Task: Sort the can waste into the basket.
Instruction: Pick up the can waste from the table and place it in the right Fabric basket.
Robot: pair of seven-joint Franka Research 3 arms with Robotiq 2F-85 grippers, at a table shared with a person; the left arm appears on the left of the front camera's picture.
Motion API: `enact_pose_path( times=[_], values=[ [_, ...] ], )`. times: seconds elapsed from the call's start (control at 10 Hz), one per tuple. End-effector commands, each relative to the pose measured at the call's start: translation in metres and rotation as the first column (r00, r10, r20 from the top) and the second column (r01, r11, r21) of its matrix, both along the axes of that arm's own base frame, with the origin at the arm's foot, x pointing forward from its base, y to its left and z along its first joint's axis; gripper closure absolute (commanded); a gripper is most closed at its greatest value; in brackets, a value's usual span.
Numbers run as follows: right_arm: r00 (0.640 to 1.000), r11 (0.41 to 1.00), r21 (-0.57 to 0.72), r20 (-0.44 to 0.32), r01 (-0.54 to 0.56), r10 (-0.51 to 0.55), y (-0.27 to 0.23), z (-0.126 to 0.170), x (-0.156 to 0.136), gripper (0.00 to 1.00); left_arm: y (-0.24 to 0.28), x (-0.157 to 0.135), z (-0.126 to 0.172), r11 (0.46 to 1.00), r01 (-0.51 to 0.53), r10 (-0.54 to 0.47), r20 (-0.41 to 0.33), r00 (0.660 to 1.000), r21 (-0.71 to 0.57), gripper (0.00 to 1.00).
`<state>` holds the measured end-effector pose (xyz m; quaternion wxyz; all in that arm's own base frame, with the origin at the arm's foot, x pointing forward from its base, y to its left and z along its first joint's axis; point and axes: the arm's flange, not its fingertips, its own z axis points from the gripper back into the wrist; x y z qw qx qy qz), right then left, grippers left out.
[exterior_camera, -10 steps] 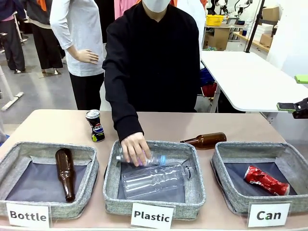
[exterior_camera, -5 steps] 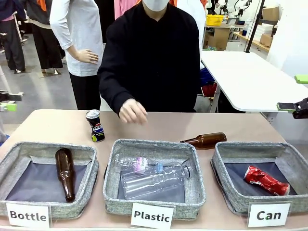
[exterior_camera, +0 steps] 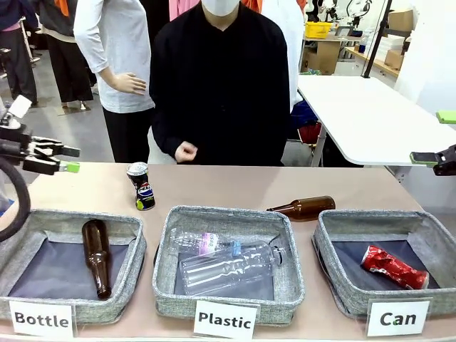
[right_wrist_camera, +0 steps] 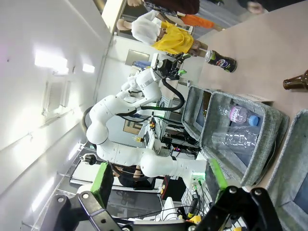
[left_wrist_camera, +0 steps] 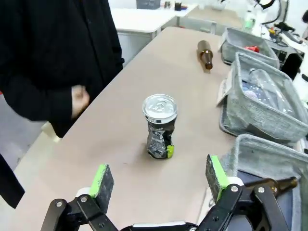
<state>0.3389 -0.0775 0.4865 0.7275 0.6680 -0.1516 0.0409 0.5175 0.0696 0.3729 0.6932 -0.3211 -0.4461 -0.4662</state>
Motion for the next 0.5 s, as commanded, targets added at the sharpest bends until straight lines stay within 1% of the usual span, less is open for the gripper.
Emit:
enact_pose_path(
  times=[0.0, 0.2, 0.4],
  values=[
    [1.000, 1.000, -0.007, 0.017, -0.010, 0.010, -0.003, 0.002, 0.001, 0.00, -0.020, 0.003, -0.014, 0.999, -0.046, 0.046, 0.021, 0.999, 0.022, 0.00],
    [1.000, 1.000, -0.007, 0.017, -0.010, 0.010, -0.003, 0.002, 0.001, 0.00, -0.047, 0.009, -0.036, 0.997, 0.019, -0.019, -0.001, 1.000, 0.081, 0.00],
    [1.000, 1.000, -0.007, 0.017, -0.010, 0.010, -0.003, 0.002, 0.001, 0.00, -0.068, 0.012, -0.051, 0.989, 0.064, -0.064, -0.002, 0.998, 0.133, 0.00]
  ],
)
